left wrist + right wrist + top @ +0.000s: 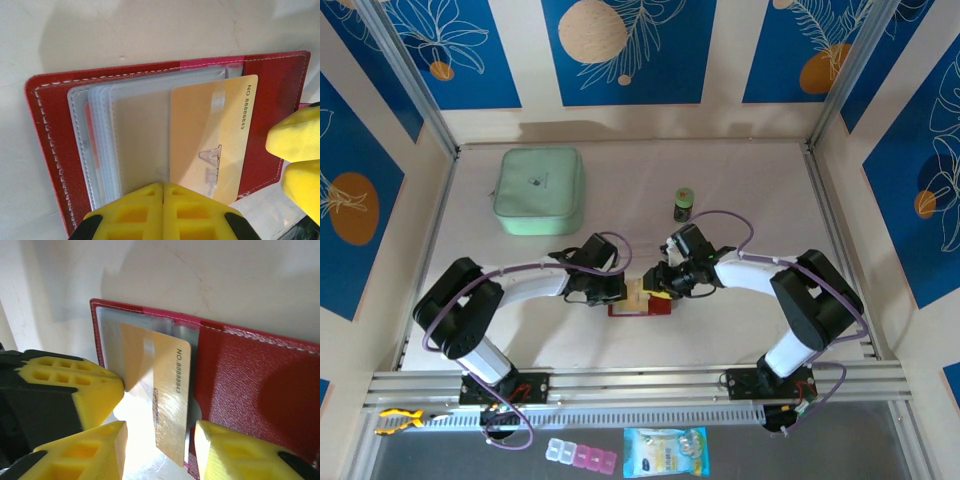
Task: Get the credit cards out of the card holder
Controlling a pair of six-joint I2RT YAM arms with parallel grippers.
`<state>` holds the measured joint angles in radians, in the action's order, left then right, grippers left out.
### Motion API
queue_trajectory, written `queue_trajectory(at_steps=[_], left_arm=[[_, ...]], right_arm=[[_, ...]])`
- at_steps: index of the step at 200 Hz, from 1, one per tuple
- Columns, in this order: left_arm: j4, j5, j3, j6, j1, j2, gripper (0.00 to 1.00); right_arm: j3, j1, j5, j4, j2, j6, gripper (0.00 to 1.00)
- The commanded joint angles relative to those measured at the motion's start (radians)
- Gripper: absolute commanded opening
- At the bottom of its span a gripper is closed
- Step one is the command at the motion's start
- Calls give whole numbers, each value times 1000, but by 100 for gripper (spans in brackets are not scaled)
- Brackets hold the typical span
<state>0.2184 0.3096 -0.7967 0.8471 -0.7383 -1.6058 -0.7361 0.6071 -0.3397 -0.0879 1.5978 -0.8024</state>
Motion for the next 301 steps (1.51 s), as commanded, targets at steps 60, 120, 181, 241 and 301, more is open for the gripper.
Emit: queue_trajectory(at_steps=[60,120,181,241,301], left_arm=[[56,-40,25,0,-9,-13,2],[54,-40,34,3,-10,-9,2],[49,-38,40,8,-9,-8,2],[50,-39,41,9,-9,1,2],[59,-39,35,9,-9,12,2]], right_arm=[[19,-6,-64,40,67,-14,31],[4,-3,-104,53,95,-15,24],[15,-3,-111,70,74,-24,16],[22,-7,-89,56,62,-16,8],[33,-33,-56,-50,-4,47,6]])
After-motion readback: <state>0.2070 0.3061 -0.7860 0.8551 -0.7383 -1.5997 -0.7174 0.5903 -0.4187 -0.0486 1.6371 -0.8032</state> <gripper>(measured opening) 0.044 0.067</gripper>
